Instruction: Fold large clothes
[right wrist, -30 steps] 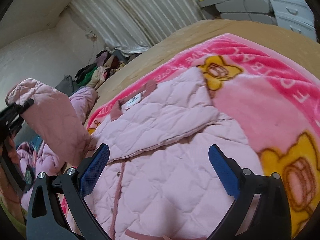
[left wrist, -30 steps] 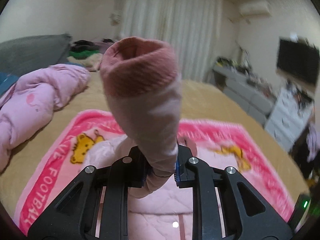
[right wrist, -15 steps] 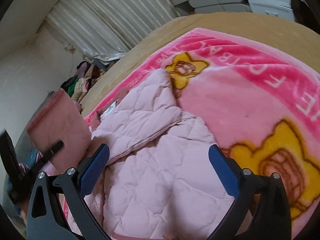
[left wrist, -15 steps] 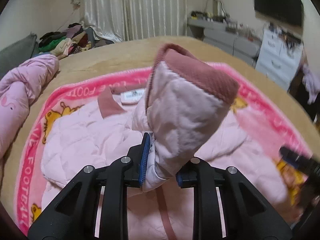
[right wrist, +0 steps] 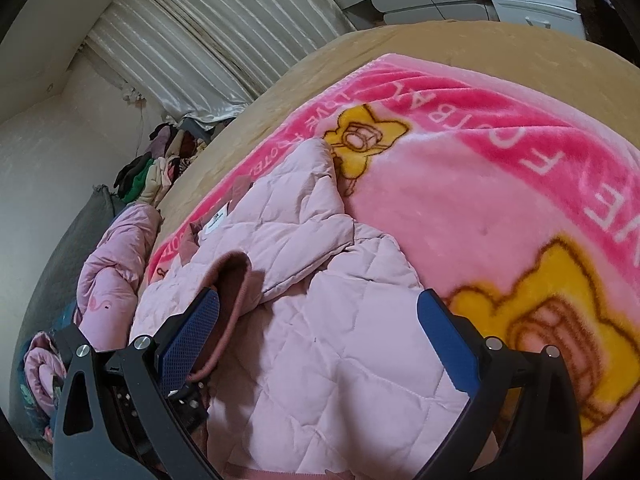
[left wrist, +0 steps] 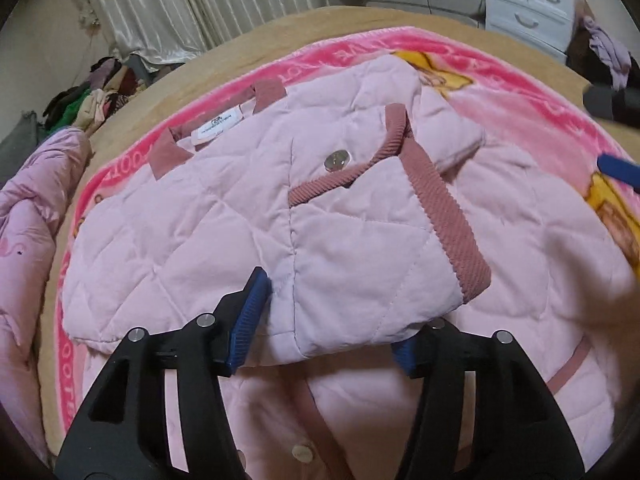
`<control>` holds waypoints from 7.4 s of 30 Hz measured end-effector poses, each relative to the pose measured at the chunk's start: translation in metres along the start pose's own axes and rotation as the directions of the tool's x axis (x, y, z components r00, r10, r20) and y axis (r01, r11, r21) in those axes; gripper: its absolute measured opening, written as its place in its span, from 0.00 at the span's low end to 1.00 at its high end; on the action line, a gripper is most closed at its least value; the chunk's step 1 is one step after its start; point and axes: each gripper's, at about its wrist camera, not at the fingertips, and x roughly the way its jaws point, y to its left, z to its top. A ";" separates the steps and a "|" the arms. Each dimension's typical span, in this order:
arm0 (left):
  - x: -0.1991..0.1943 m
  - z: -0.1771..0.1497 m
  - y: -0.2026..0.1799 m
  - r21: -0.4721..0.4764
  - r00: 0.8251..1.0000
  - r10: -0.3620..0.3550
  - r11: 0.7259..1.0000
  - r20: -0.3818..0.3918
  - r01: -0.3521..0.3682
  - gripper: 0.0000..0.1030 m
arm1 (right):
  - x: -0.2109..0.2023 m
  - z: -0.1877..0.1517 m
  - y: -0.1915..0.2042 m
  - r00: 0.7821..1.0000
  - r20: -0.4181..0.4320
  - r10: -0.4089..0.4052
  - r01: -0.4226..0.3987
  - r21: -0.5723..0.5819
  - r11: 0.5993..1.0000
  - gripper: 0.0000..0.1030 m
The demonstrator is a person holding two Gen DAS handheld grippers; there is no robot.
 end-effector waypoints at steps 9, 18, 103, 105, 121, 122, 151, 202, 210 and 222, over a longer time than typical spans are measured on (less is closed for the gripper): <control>-0.024 -0.030 0.013 0.005 0.991 -0.134 0.991 0.014 0.134 0.88 | 0.008 0.009 0.039 0.999 -0.039 -0.026 0.022 -0.106 0.994 0.96; -0.043 -0.033 0.107 -0.185 0.987 -0.129 0.972 0.100 0.146 0.91 | 0.079 0.012 0.073 0.986 -0.158 0.051 -0.060 -0.056 0.997 0.90; 0.045 -0.078 0.253 -0.483 0.994 -0.072 0.870 0.084 0.104 0.63 | 0.208 -0.051 0.196 0.971 -0.078 -0.227 0.140 -0.584 0.800 0.59; 0.042 -0.076 0.254 -0.482 0.994 -0.077 0.870 0.081 0.106 0.65 | 0.197 -0.052 0.196 0.976 -0.069 -0.209 0.132 -0.576 0.806 0.61; 0.016 -0.068 0.245 -0.447 0.992 -0.089 0.887 0.084 0.117 0.79 | 0.145 -0.054 0.200 0.988 -0.034 -0.148 0.108 -0.529 0.842 0.94; 0.012 -0.068 0.244 -0.445 0.992 -0.086 0.888 0.088 0.117 0.85 | 0.144 -0.054 0.200 0.989 -0.031 -0.148 0.109 -0.528 0.842 0.94; -0.069 -0.056 0.243 -0.455 0.981 -0.046 0.881 0.187 0.128 0.91 | 0.061 -0.036 0.219 0.997 0.056 -0.055 0.076 -0.512 0.855 0.94; -0.203 -0.110 0.177 -0.454 0.956 0.059 0.887 0.287 0.081 0.91 | -0.080 -0.059 0.175 0.986 0.147 0.084 0.002 -0.506 0.863 0.95; -0.214 -0.120 0.169 -0.453 0.958 0.080 0.890 0.274 0.056 0.91 | -0.092 -0.065 0.167 0.986 0.143 0.080 0.005 -0.513 0.858 0.95; -0.214 -0.145 0.160 -0.459 0.970 0.101 0.888 0.222 0.013 0.91 | -0.107 -0.080 0.138 0.993 0.112 0.046 0.019 -0.521 0.854 0.95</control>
